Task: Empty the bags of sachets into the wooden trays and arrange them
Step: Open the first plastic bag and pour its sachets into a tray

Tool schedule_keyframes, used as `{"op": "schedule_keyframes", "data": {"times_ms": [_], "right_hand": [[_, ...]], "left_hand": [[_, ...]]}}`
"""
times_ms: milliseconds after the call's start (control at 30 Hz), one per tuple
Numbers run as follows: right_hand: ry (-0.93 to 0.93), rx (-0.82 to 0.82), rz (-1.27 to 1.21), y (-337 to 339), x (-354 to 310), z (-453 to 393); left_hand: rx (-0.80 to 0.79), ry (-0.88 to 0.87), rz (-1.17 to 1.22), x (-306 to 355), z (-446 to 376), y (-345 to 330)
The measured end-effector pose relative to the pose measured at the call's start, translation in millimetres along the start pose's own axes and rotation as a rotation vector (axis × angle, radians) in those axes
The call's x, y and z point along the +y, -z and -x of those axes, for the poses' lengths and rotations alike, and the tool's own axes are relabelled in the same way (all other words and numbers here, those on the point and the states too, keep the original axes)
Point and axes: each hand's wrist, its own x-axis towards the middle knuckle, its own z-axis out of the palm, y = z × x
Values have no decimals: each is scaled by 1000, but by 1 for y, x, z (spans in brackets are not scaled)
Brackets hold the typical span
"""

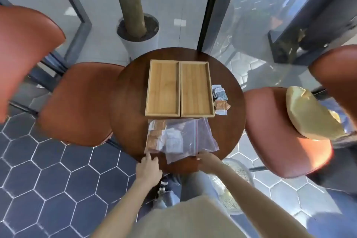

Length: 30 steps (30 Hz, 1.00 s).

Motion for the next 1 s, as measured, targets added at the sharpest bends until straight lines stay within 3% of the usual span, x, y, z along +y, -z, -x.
{"op": "schedule_keyframes", "data": {"times_ms": [133,233,333,433,567,700,833,1000], "right_hand": [[-84,247,-486,10,8,-2],[-205,360,-934,15,6,-7],[-211,347,-1114,24,-5,-14],[-212,303,-1129,26,-17,-22],[-235,469,-1144,35,-32,-25],[12,472,-1251,60,-54,5],[275,419,-1197,80,-67,47],[354,475,-1068,82,-60,80]], "left_hand": [[228,-90,-80,-2,-1,-9],[234,-123,-90,-2,3,-27],[176,-112,-137,-7,6,-41],[141,-140,-165,-16,8,-47],[108,-174,-123,-23,5,-42],[90,-204,-142,-26,4,-44],[80,-226,-114,-31,4,-43],[-13,-189,-121,-27,4,-43]]}}
